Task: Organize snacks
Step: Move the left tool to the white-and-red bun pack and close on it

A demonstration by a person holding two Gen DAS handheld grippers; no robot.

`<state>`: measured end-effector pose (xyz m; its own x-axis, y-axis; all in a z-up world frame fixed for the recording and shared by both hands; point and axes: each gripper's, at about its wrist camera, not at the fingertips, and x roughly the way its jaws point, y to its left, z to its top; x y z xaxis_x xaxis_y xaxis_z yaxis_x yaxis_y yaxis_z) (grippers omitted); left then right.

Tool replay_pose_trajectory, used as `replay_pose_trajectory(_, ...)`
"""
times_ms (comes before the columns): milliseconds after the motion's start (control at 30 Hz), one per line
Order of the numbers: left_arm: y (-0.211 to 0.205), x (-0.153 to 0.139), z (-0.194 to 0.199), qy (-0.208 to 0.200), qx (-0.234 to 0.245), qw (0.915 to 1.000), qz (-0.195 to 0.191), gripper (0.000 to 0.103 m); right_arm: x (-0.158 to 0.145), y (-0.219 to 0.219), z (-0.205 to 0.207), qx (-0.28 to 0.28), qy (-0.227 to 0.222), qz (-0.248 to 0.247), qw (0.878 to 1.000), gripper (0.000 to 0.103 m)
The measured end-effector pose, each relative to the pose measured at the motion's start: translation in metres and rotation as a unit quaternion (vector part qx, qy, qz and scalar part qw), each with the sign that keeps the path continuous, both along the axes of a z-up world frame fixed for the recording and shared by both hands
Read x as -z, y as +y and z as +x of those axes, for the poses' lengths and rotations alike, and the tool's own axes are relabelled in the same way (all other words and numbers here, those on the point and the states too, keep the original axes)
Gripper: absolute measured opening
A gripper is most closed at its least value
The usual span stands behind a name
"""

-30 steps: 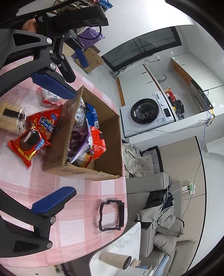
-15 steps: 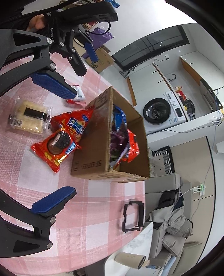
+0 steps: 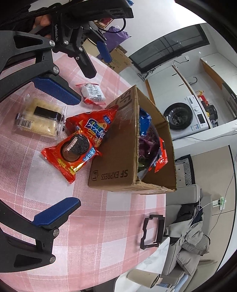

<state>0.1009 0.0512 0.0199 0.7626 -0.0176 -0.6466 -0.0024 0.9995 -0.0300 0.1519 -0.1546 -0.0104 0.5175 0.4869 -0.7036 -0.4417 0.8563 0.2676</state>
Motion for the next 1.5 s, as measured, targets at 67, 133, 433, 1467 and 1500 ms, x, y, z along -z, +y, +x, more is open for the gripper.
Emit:
replay_pose_trajectory(67, 0.0, 0.004, 0.002, 0.009, 0.004, 0.9999, 0.003, 0.102, 0.004, 0.001, 0.001, -0.001, 0.004, -0.005, 1.0, 0.103)
replay_pose_trajectory(133, 0.0, 0.008, 0.003, 0.012, 0.003, 0.9999, 0.006, 0.102, 0.008, 0.002, 0.003, 0.001, 0.007, -0.01, 1.0, 0.103)
replay_pose_trajectory(433, 0.007, 0.025, 0.012, 0.031, -0.005, 0.9995, 0.002, 0.102, 0.024, 0.007, 0.007, -0.008, 0.034, -0.038, 0.999, 0.103)
replay_pose_trajectory(1467, 0.03, 0.076, 0.054, 0.079, -0.026, 0.9964, 0.018, 0.102, 0.049, 0.015, 0.028, -0.045, 0.046, -0.048, 0.997, 0.081)
replay_pose_trajectory(1500, 0.031, 0.078, 0.057, 0.081, -0.029, 0.996, 0.024, 0.102, 0.05, 0.016, 0.029, -0.05, 0.047, -0.05, 0.996, 0.081)
